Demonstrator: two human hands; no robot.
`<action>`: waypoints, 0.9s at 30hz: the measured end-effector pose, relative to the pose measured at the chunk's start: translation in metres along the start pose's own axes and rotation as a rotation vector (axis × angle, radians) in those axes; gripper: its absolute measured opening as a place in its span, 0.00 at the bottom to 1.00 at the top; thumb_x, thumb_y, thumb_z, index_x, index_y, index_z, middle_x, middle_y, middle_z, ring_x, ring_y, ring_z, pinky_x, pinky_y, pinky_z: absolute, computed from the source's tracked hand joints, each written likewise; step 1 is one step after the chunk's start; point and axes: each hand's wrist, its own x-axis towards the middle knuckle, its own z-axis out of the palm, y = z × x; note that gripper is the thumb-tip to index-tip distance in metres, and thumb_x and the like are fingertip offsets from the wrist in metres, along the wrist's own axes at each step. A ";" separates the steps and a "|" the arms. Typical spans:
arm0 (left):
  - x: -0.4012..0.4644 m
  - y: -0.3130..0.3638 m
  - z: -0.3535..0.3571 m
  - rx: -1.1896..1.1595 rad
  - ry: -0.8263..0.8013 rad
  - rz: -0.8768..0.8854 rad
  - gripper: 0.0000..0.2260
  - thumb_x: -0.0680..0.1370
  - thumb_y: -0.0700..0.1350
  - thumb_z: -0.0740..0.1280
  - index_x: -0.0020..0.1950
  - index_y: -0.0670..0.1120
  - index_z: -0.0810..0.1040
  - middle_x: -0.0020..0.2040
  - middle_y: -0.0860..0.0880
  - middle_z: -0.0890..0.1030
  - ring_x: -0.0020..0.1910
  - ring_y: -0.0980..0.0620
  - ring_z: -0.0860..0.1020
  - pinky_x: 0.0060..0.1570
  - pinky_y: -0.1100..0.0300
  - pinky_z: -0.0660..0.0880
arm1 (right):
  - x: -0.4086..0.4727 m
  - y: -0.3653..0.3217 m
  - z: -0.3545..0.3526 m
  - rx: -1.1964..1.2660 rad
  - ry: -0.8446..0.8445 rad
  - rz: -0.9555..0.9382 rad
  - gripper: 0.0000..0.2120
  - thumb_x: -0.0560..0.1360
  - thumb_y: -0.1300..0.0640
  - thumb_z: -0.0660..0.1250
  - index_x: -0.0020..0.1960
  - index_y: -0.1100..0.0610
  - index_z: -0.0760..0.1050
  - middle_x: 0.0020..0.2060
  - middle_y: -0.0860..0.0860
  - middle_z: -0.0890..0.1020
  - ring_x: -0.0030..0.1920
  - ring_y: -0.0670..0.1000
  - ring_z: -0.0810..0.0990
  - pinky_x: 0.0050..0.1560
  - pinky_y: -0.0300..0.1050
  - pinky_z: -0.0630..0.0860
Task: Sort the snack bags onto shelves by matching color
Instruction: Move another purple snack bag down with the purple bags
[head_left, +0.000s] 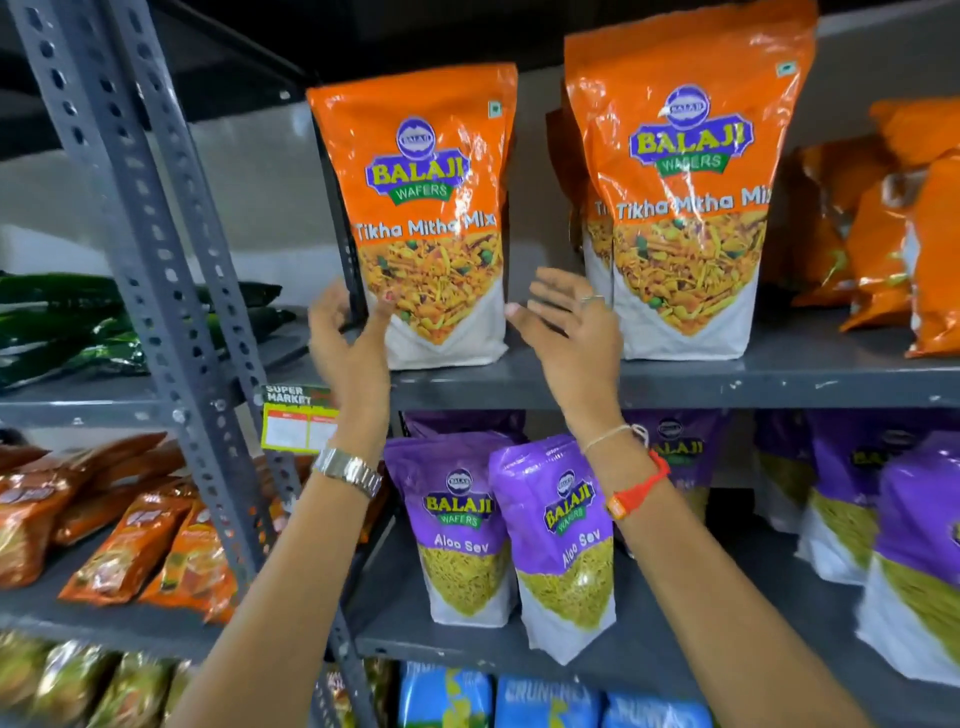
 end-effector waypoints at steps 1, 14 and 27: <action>-0.016 -0.002 -0.004 -0.016 0.037 0.083 0.19 0.73 0.43 0.69 0.62 0.41 0.72 0.53 0.50 0.74 0.53 0.52 0.71 0.48 0.73 0.69 | -0.012 0.002 -0.009 0.040 0.028 -0.022 0.15 0.70 0.61 0.73 0.56 0.55 0.76 0.49 0.52 0.82 0.50 0.48 0.82 0.54 0.40 0.79; -0.223 -0.137 -0.017 -0.056 -0.143 -0.422 0.14 0.71 0.35 0.70 0.55 0.41 0.74 0.50 0.47 0.77 0.45 0.58 0.76 0.42 0.73 0.73 | -0.109 0.255 -0.137 -0.273 -0.144 0.596 0.42 0.58 0.43 0.79 0.65 0.57 0.67 0.63 0.58 0.76 0.64 0.56 0.75 0.68 0.57 0.70; -0.267 -0.188 0.003 -0.020 -0.331 -0.652 0.27 0.76 0.44 0.64 0.73 0.48 0.59 0.73 0.51 0.65 0.69 0.53 0.66 0.67 0.57 0.66 | -0.103 0.236 -0.139 -0.152 -0.439 0.850 0.15 0.75 0.55 0.68 0.60 0.48 0.70 0.53 0.48 0.80 0.52 0.46 0.80 0.41 0.38 0.77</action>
